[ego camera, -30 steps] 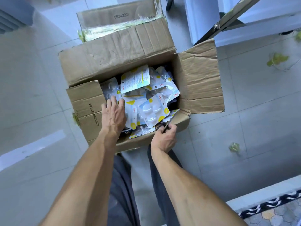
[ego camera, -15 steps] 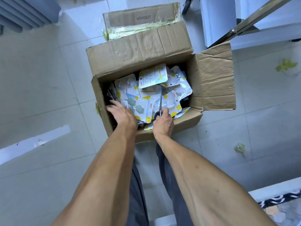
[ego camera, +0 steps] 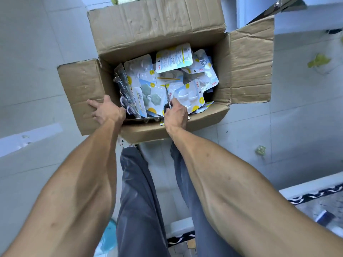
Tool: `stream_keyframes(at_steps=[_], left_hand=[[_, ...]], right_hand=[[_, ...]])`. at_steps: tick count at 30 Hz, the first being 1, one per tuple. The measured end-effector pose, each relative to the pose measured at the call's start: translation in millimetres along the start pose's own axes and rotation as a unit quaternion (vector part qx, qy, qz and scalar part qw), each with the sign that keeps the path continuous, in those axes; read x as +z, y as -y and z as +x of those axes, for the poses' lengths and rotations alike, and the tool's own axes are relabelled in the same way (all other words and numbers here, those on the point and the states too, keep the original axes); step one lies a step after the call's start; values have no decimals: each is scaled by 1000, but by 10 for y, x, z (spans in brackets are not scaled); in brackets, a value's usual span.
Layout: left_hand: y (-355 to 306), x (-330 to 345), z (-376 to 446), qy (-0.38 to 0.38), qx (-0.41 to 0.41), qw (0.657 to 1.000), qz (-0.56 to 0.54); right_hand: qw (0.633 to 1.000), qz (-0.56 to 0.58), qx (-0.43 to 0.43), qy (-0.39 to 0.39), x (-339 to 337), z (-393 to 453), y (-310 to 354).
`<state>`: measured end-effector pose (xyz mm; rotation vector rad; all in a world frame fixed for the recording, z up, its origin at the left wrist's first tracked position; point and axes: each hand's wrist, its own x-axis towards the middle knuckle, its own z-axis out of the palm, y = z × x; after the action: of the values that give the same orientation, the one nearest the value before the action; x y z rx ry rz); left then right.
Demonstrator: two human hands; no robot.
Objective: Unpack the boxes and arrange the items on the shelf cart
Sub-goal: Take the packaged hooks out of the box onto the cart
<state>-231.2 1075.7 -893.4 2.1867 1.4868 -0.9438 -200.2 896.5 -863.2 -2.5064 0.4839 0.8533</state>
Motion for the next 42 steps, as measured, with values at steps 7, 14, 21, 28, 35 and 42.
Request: stream_keyframes(at_steps=[7, 14, 21, 28, 35, 42], left_hand=[[316, 35, 264, 12, -9, 971, -239], [-123, 197, -188, -174, 30, 984, -8], [-1013, 410, -886, -64, 366, 925, 82], [-2040, 826, -1639, -25, 507, 841, 188], [-2409, 1680, -2679, 32, 622, 723, 298], [-1815, 2890, -3848, 122, 704, 578, 395]], right_hand=[[1000, -10, 7, -10, 89, 1, -185], [998, -17, 30, -52, -94, -68, -393], [978, 72, 145, -128, -425, -114, -721], [930, 168, 280, -168, -870, 74, -1339], [867, 206, 416, -182, -1138, -159, -2558], [712, 243, 620, -220, -961, -958, -3724]])
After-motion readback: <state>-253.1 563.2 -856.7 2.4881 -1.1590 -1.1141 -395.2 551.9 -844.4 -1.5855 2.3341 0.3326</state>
